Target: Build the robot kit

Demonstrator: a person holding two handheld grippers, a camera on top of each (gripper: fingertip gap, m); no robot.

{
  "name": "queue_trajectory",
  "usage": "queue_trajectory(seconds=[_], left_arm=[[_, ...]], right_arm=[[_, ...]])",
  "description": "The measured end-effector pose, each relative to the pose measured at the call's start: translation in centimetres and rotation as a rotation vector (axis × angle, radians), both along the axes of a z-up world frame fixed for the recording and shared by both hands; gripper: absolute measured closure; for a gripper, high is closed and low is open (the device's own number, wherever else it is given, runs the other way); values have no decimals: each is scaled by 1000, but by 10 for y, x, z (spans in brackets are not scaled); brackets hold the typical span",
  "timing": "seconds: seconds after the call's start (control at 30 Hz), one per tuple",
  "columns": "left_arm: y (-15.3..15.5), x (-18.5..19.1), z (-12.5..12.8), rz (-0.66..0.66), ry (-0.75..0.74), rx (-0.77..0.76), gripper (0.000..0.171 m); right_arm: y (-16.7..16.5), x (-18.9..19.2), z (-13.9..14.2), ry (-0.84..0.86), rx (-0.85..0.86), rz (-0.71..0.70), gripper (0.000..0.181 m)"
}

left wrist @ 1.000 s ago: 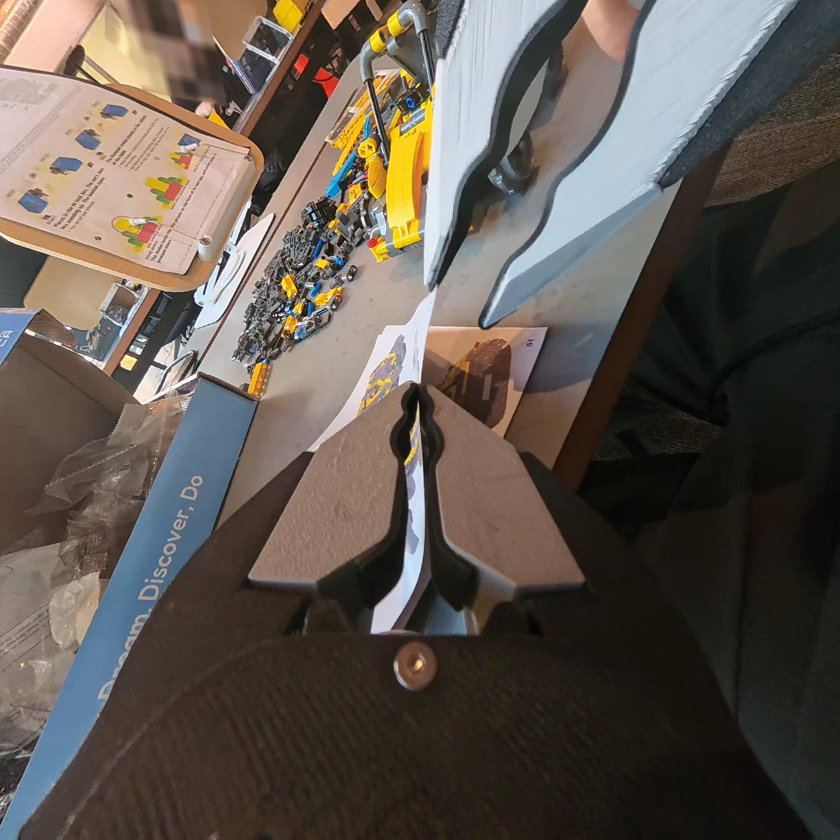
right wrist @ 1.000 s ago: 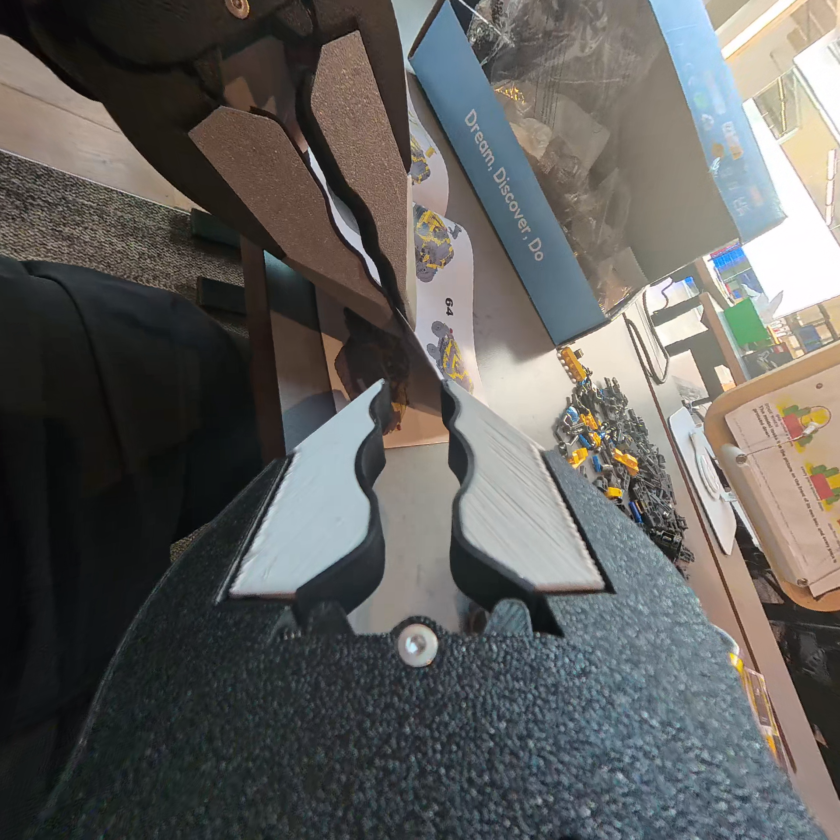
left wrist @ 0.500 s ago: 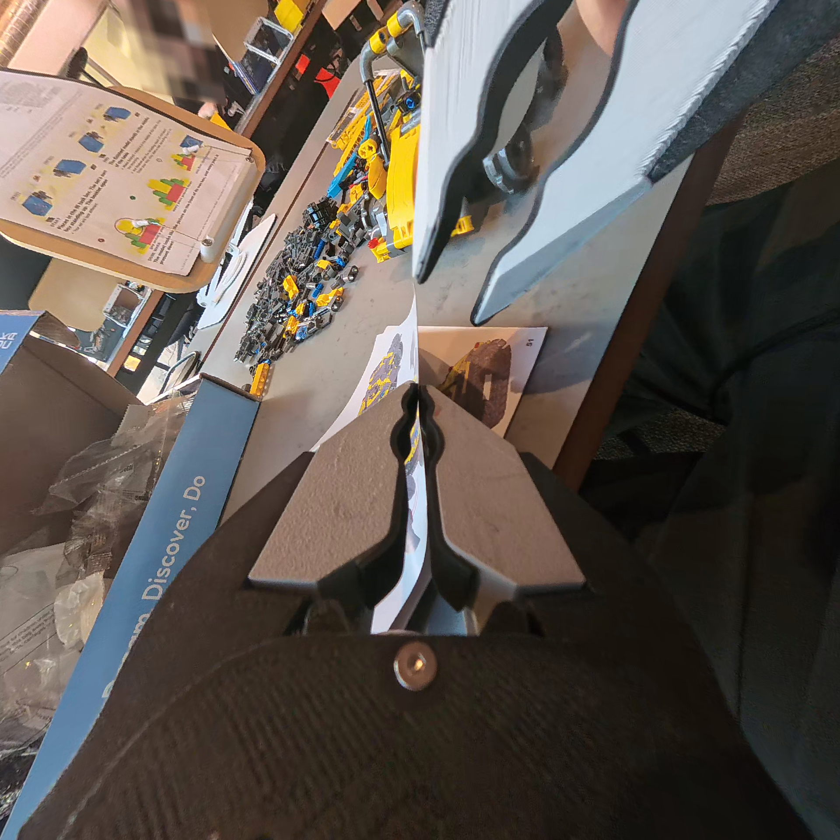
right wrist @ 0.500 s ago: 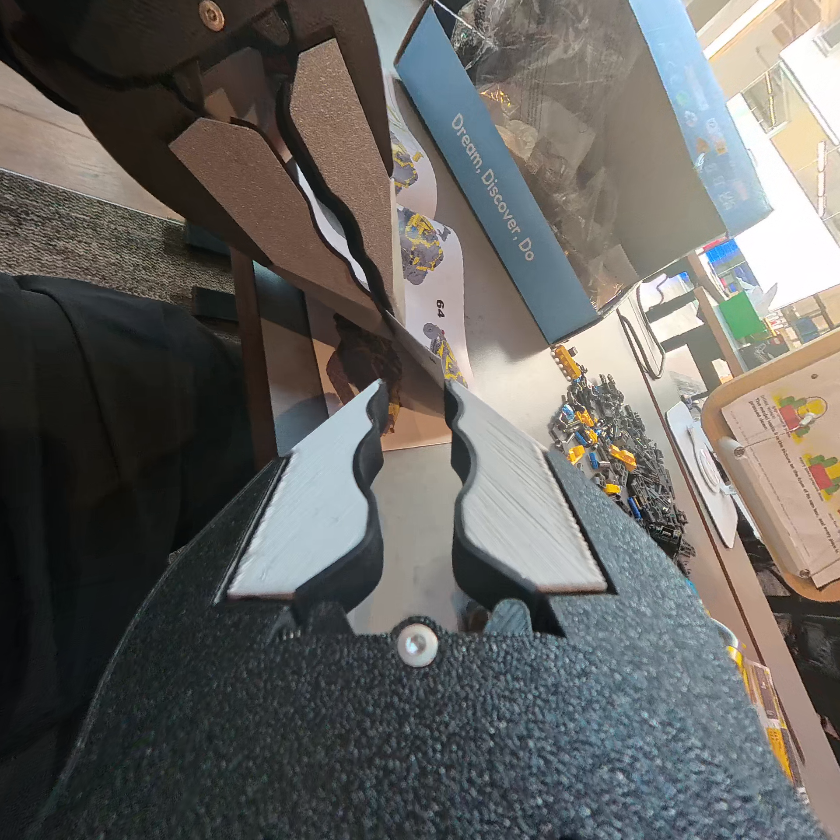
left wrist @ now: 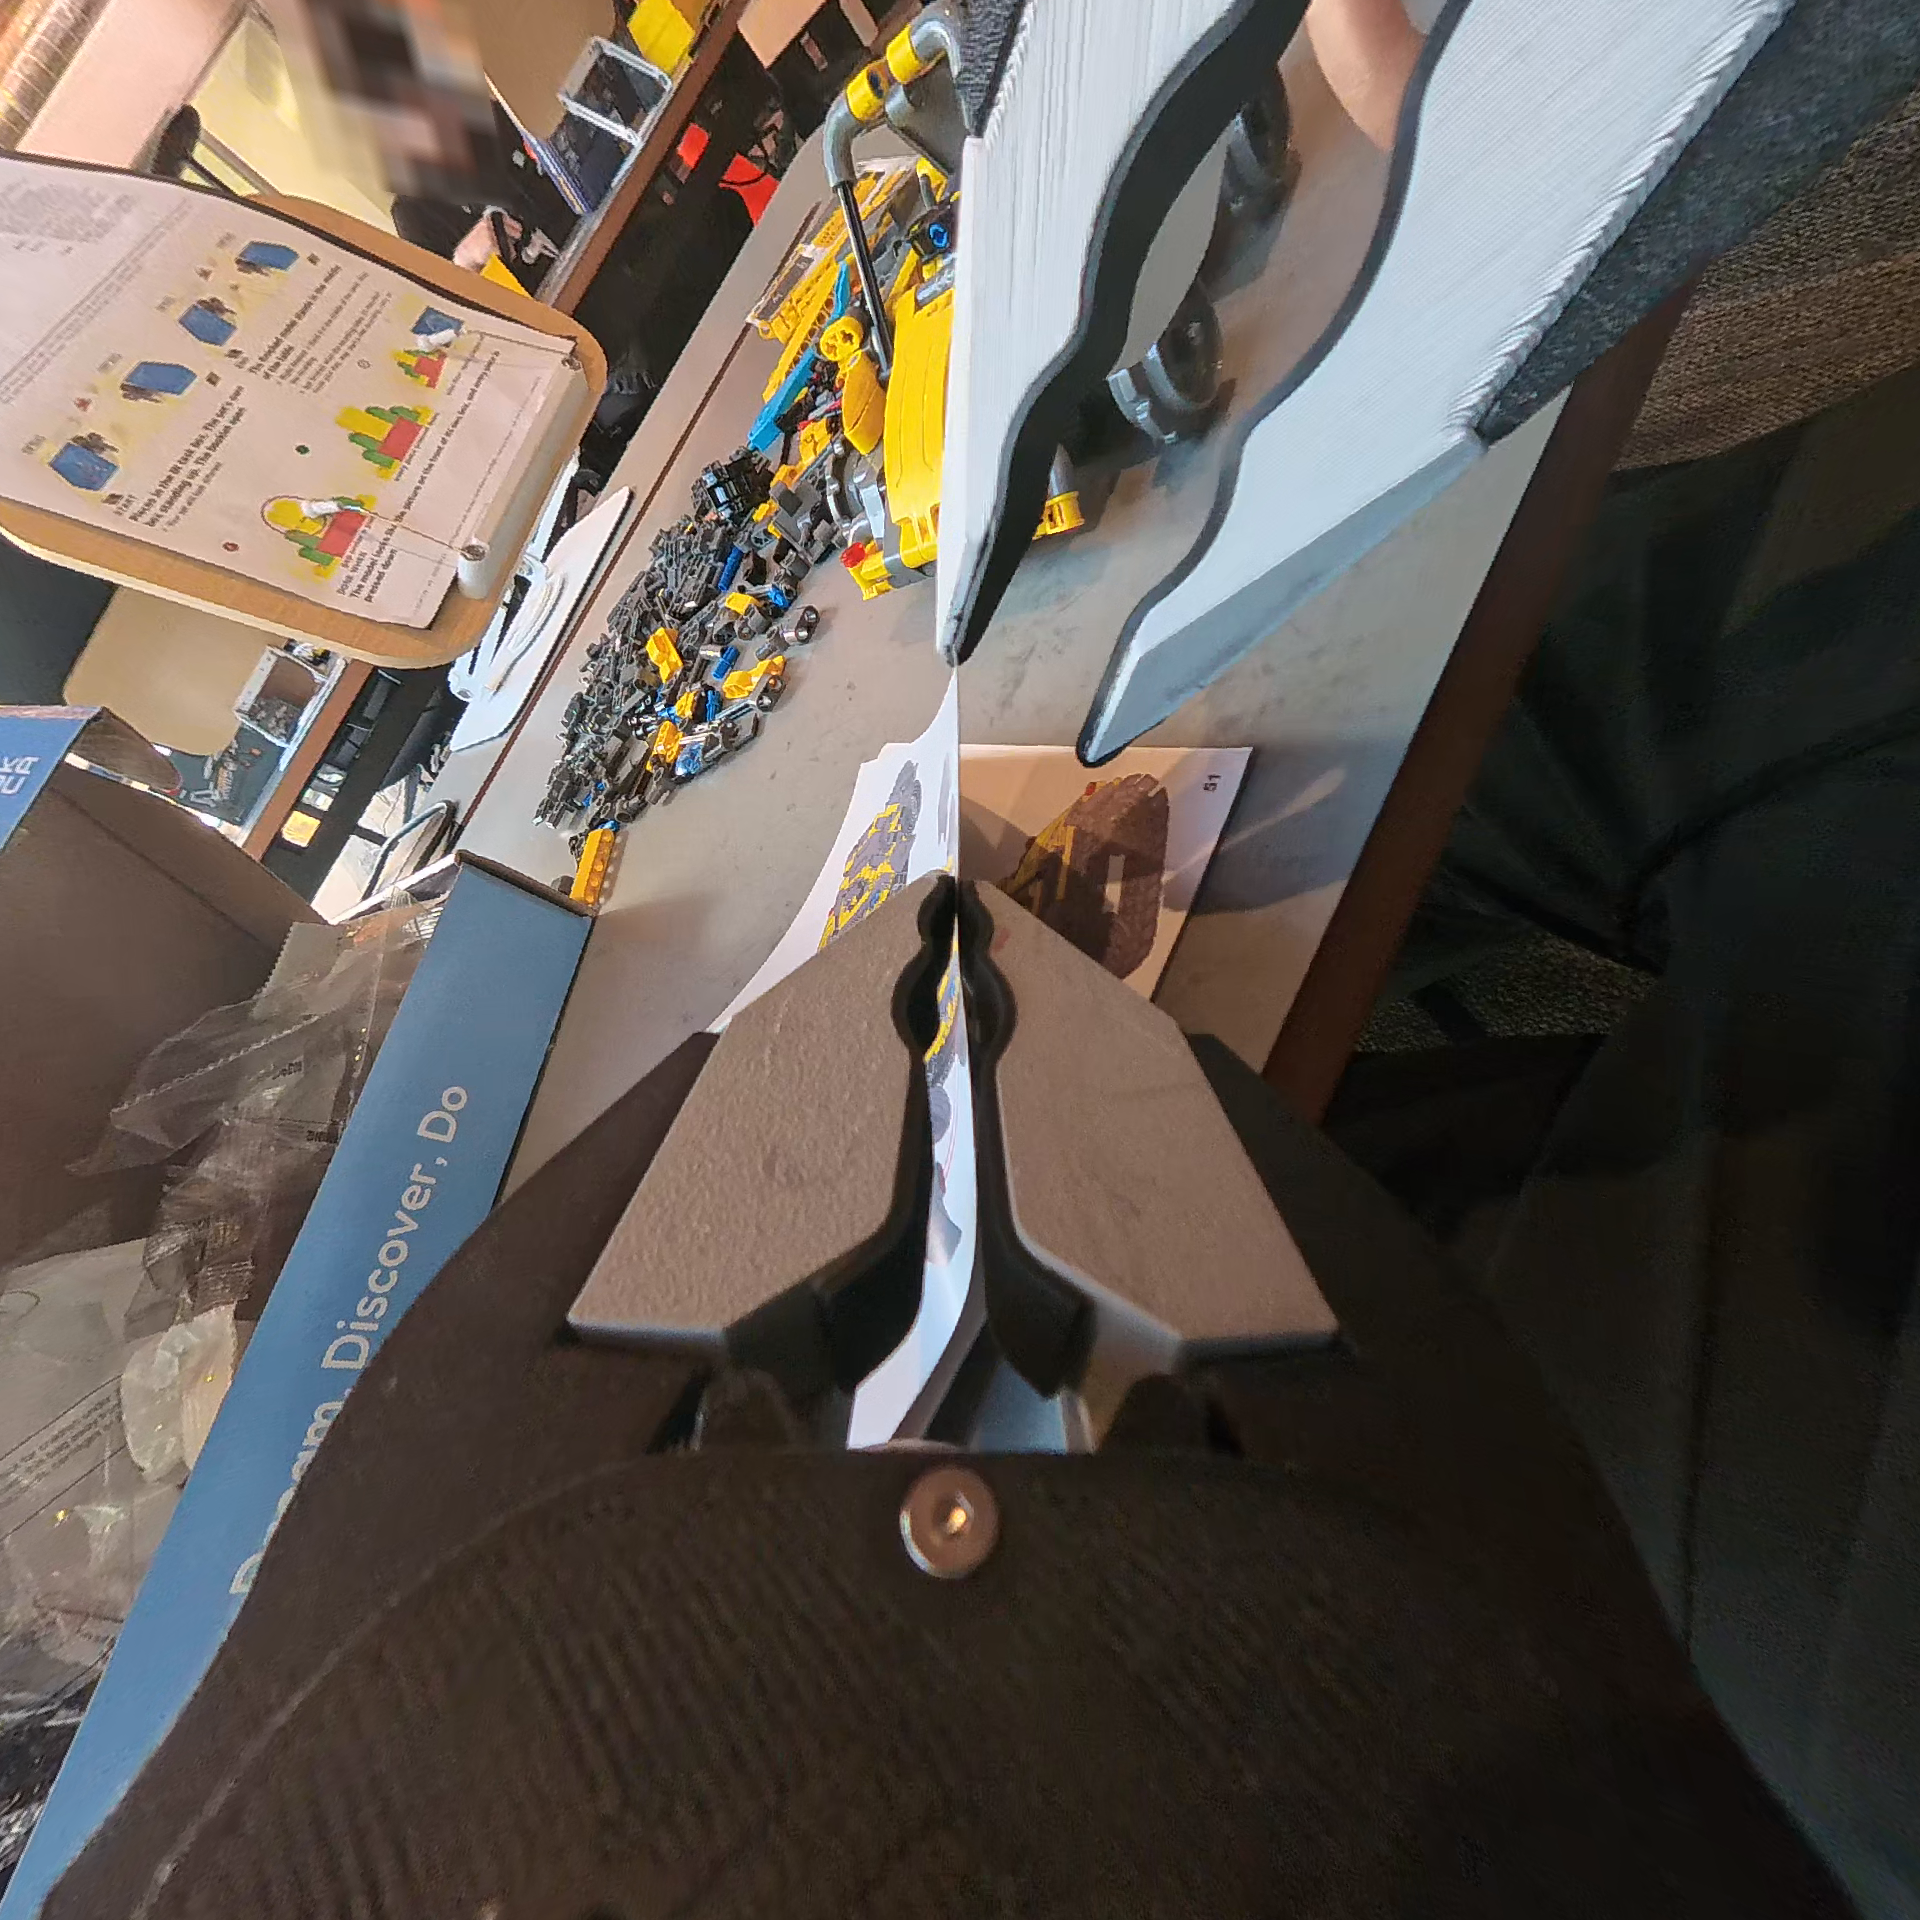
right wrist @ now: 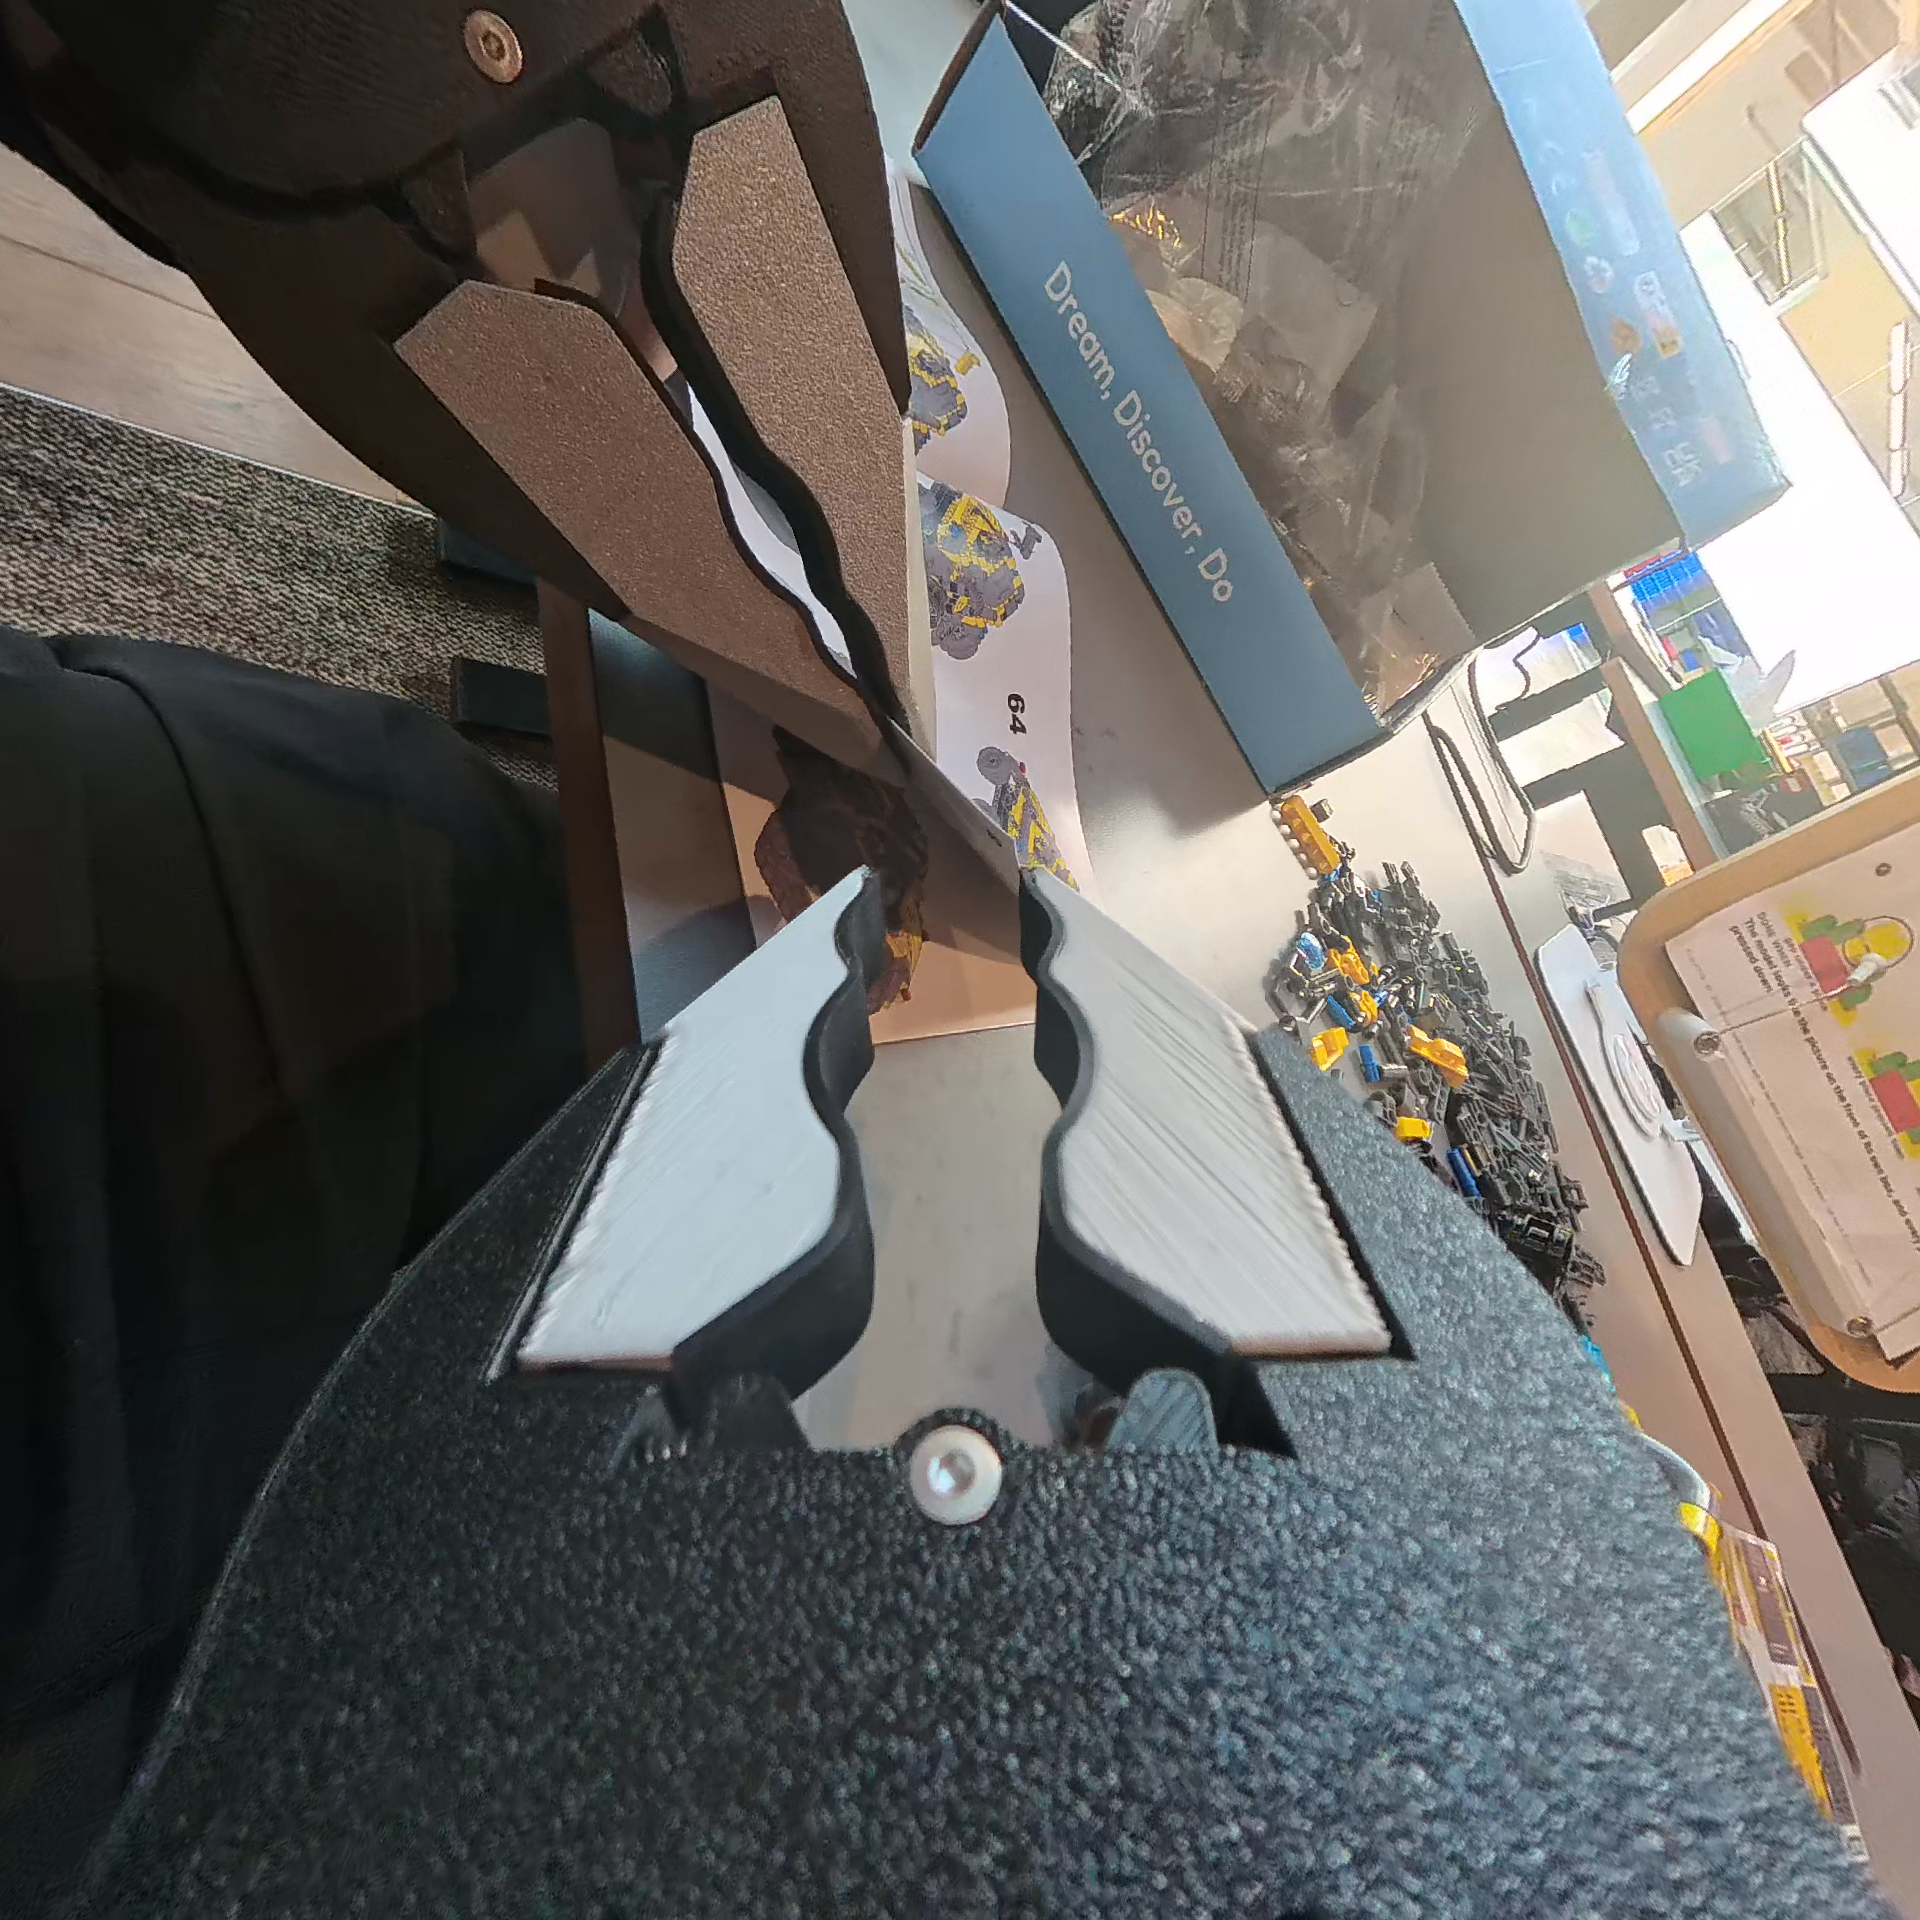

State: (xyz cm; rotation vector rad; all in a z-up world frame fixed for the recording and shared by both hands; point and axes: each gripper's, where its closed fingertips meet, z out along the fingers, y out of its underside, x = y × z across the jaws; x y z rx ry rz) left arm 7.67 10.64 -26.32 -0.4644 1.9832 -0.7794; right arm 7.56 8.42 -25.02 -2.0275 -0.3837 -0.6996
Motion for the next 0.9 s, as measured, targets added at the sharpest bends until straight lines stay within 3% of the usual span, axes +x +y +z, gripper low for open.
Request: queue_trajectory(seconds=[0.9], left_arm=[[-7,-1,-12,-11,63,-12,171]], right_arm=[[1,-3,-9,15,-21,12,156]])
